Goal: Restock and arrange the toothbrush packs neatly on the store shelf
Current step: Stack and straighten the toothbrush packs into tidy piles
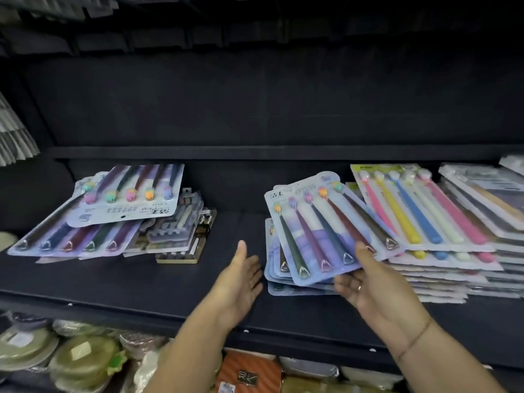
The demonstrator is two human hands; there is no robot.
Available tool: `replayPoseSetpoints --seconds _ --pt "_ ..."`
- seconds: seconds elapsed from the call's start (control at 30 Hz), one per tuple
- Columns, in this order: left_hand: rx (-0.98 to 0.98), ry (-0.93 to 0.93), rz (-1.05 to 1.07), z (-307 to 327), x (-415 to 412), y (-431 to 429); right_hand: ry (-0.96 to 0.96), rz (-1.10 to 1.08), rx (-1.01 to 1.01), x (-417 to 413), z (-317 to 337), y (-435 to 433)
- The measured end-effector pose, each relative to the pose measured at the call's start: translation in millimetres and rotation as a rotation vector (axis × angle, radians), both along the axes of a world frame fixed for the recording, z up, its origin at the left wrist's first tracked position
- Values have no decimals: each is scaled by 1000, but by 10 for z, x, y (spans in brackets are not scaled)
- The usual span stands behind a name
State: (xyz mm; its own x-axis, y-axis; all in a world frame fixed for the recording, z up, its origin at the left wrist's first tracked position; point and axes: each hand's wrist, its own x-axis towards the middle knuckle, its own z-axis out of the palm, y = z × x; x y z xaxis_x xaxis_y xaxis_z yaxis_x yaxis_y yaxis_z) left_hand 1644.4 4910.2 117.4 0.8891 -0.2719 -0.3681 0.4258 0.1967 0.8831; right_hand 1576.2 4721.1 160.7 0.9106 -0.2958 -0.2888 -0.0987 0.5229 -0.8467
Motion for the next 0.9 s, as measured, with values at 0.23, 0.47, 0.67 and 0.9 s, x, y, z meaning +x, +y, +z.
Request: replayPoseSetpoints --seconds 0.23,0.47,0.67,0.9 --pt "-5 -101 -96 -62 -52 -170 102 148 -29 129 -60 208" --pt "-249 -91 391 340 227 471 162 287 -127 108 -245 184" --pt "-524 -139 673 500 361 982 63 523 -210 280 -66 777" --pt "-422 -191 813 498 392 971 -35 559 -317 731 195 1245"
